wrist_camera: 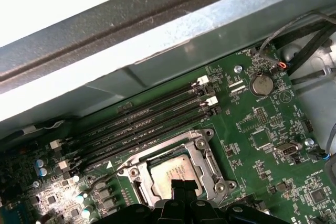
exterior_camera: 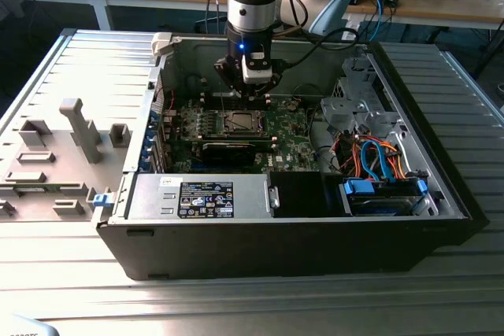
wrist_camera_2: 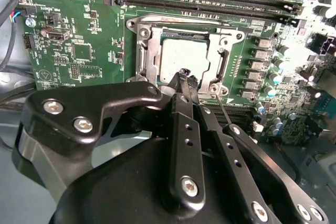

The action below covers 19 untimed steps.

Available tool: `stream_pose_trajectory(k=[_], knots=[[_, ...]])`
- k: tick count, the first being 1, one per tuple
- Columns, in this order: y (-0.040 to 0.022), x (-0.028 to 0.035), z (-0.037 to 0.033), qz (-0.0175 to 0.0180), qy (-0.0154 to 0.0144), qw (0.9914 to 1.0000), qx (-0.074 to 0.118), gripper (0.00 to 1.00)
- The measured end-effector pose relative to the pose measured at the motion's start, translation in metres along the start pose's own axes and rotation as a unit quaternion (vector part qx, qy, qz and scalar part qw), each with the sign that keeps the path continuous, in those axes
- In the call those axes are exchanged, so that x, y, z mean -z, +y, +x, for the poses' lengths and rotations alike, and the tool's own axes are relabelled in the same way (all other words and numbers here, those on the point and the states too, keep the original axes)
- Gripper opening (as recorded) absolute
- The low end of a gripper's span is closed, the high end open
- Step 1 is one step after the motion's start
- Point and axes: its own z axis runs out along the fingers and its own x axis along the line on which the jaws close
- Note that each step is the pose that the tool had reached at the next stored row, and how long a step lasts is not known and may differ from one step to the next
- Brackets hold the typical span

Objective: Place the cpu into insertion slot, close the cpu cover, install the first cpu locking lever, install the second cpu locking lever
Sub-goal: 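Install the first cpu locking lever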

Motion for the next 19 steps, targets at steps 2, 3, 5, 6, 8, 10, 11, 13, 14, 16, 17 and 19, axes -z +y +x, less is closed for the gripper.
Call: stream_pose_trajectory(k=[2, 3, 5, 6, 8, 10, 11, 13, 14, 16, 17, 19], knots=[[0.0, 0.0, 0.0, -0.0001, 0.0, 1.0, 0.003, 0.11], [0.0003, 0.0, -0.0008, 0.0, 0.0001, 0.99999, 0.004, 0.11], [0.0008, 0.0, -0.0022, 0.0001, 0.0002, 0.99998, 0.006, 0.11], [0.0009, 0.0, -0.0022, 0.0, 0.0002, 0.99998, 0.006, 0.11], [0.001, 0.0, -0.0022, 0.0, 0.0002, 0.99998, 0.006, 0.11], [0.001, 0.0, -0.0024, -0.0001, 0.0002, 0.99997, 0.008, 0.11], [0.0011, 0.0, -0.0026, -0.0001, 0.0002, 0.99995, 0.01, 0.11], [0.0011, 0.0, -0.0026, -0.0001, 0.0002, 0.9999, 0.014, 0.11], [0.0012, -0.0001, -0.0026, -0.0002, 0.0002, 0.99988, 0.016, 0.11], [0.0012, -0.0001, -0.0026, -0.0002, 0.0002, 0.99984, 0.018, 0.11], [0.0014, 0.0, -0.0033, -0.0002, 0.0002, 0.99979, 0.02, 0.11], [0.0014, 0.0, -0.0033, -0.0003, 0.0003, 0.99977, 0.021, 0.11]])
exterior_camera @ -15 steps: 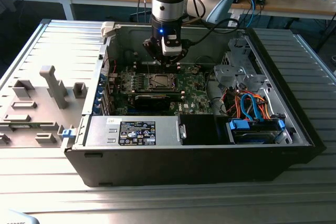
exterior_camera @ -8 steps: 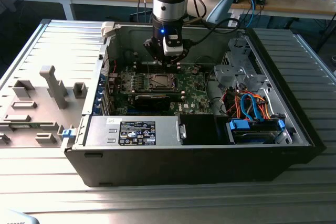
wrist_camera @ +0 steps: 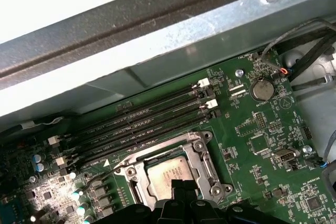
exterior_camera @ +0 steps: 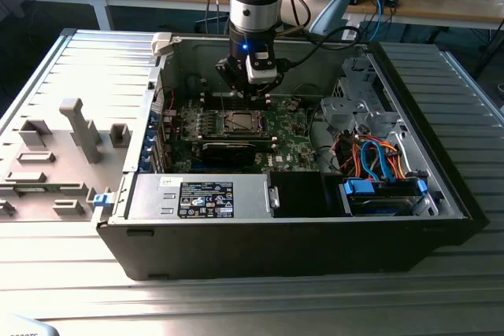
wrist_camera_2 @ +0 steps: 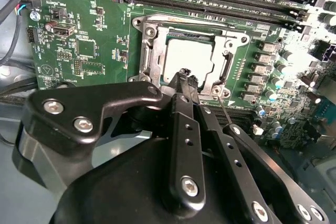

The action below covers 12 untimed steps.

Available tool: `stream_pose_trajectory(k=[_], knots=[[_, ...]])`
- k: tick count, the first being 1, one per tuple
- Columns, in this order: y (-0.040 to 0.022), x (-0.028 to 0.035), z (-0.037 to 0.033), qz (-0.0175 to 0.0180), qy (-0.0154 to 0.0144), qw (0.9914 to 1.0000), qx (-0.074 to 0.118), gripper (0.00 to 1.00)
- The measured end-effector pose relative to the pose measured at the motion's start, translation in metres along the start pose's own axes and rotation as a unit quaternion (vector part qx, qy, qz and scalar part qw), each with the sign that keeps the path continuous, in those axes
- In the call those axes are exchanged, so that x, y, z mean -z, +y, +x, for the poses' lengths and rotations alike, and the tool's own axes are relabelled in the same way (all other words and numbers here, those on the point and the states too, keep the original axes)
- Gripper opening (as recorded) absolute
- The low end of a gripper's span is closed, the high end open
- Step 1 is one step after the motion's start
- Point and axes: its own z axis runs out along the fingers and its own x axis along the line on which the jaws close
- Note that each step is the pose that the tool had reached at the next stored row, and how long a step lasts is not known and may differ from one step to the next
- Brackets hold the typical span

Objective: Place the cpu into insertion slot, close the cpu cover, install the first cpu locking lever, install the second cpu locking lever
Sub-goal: 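Install the first cpu locking lever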

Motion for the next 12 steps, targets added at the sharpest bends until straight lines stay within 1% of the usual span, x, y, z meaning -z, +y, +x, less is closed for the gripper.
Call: stream_pose_trajectory(k=[12], knots=[[0.0, 0.0, 0.0, -0.0001, 0.0, 0.99998, 0.006, 0.11]])
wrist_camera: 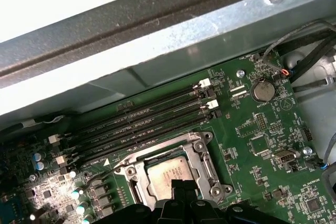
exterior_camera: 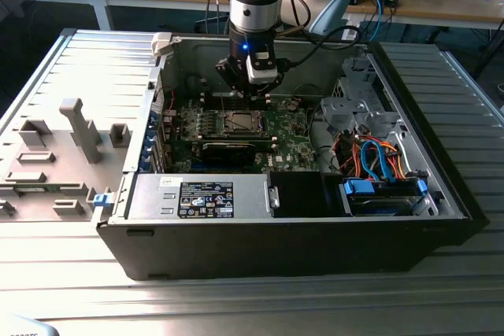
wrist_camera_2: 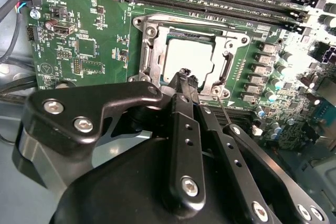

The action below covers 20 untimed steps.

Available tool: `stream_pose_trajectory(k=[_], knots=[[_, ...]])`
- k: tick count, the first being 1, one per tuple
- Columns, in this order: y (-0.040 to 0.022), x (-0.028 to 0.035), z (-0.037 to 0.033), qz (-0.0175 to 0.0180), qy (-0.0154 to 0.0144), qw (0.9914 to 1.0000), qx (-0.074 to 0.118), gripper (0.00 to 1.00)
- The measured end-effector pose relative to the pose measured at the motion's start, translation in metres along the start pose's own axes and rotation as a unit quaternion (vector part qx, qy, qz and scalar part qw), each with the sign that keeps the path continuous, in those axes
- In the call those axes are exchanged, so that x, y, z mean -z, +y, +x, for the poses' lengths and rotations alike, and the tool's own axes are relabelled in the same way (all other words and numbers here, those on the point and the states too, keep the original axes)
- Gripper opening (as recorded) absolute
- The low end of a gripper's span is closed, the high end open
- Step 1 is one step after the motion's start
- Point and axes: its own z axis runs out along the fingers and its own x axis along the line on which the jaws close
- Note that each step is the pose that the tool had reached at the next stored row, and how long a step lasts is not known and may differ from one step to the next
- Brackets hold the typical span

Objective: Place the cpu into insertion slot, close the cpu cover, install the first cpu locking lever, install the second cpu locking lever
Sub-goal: 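Install the first cpu locking lever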

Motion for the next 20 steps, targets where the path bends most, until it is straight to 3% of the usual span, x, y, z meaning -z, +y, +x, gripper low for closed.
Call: stream_pose_trajectory(k=[5, 14, 20], knots=[[0.0, 0.0, 0.0, -0.0001, 0.0, 0.99998, 0.006, 0.11], [0.0, 0.0, 0.0, -0.0005, 0.0, 0.99943, 0.034, 0.11], [0.0, -0.0001, 0.0, -0.0005, 0.0, 0.99924, 0.039, 0.11]])
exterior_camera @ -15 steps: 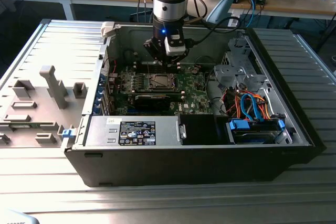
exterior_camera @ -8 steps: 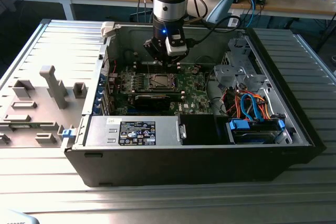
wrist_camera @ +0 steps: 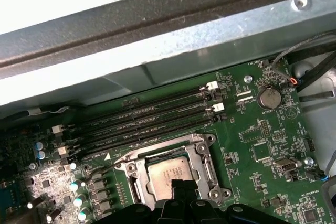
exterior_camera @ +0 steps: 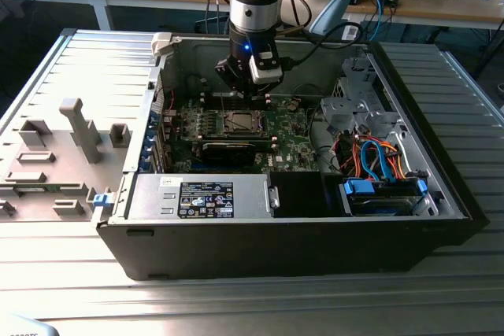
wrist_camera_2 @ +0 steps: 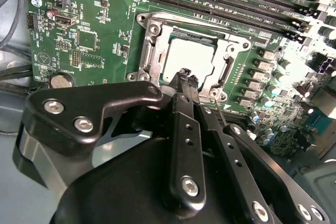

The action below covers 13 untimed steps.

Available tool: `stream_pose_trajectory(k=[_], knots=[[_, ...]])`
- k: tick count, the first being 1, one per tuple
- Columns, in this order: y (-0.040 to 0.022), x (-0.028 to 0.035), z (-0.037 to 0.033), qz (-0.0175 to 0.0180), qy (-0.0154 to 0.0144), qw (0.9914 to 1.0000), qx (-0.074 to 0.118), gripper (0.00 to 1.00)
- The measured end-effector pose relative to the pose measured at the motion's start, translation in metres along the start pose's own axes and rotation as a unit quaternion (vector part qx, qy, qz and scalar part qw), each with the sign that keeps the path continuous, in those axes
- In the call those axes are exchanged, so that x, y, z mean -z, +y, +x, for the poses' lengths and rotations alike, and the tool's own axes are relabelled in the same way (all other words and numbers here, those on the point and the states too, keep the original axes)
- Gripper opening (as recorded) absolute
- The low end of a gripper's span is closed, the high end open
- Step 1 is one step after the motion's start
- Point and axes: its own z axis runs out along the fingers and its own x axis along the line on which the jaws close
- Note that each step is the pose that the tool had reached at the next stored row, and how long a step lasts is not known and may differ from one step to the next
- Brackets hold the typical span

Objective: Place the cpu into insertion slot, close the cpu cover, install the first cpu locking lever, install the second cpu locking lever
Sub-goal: 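Install the first cpu locking lever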

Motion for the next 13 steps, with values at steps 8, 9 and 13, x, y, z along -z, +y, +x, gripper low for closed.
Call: stream_pose_trajectory(k=[8, 9, 13], knots=[[0.0, 0.0, 0.0, -0.0001, 0.0, 0.99999, 0.004, 0.11], [0.0, 0.0, 0.0, -0.0001, 0.0, 0.99999, 0.005, 0.11], [0.0, 0.0, 0.0, -0.0002, 0.0, 0.99997, 0.007, 0.11]])
